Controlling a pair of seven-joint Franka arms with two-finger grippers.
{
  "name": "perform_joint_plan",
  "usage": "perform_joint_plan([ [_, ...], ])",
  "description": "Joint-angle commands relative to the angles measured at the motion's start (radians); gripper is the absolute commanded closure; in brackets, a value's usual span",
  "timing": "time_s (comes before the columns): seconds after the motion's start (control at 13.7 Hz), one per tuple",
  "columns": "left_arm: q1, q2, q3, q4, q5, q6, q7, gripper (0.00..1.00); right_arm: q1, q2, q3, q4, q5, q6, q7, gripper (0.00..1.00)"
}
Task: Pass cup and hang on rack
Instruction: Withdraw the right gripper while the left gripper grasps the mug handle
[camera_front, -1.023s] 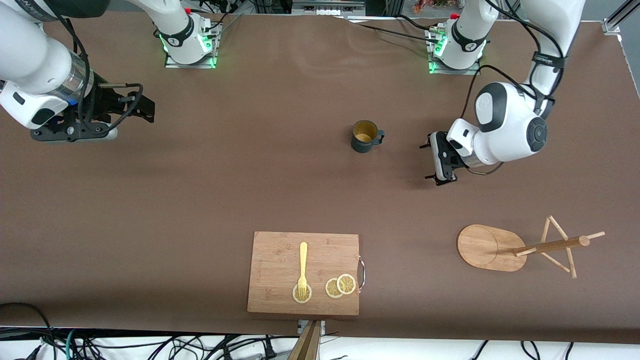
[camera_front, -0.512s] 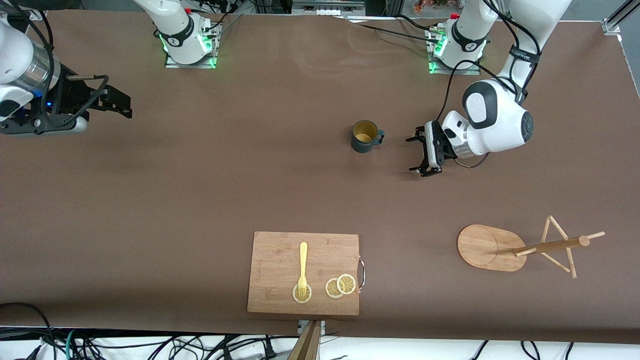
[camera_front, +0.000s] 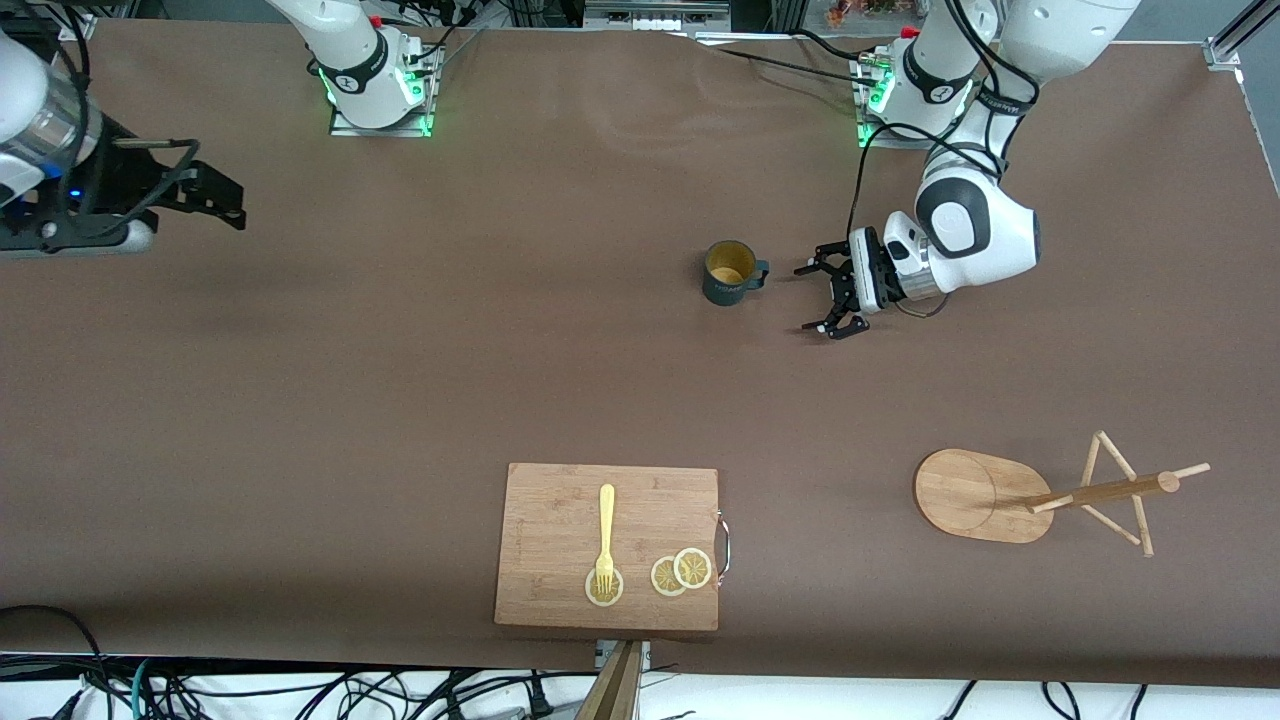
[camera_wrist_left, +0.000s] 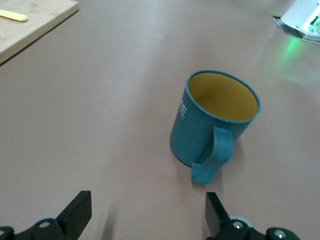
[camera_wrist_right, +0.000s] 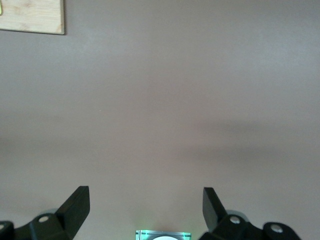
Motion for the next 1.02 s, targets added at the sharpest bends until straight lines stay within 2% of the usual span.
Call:
perform_joint_plan([
  [0.0, 0.015, 0.021, -0.024, 0.005, -0.062, -0.001, 0.103, 0.0, -0.014, -0.023, -0.005, -0.004, 0.018, 0.004, -0.042, 0.0],
  [0.29, 0.015, 0.024, -0.058, -0.034, -0.119, -0.008, 0.116, 0.0, -0.007, -0.001, 0.003, 0.034, -0.019, 0.012, -0.039, 0.0],
  [0.51, 0.017, 0.013, -0.066, -0.063, -0.126, -0.01, 0.122, 0.0, -0.005, 0.007, 0.004, 0.034, -0.007, 0.004, -0.018, 0.0],
  [0.66, 0.019, -0.007, -0.084, -0.098, -0.171, -0.01, 0.145, 0.0, 0.003, 0.005, 0.009, 0.034, -0.009, 0.004, 0.008, 0.0],
  [0.95, 0.017, -0.007, -0.115, -0.107, -0.241, -0.004, 0.203, 0.0, 0.003, 0.005, 0.007, 0.033, -0.007, 0.003, 0.018, 0.0],
])
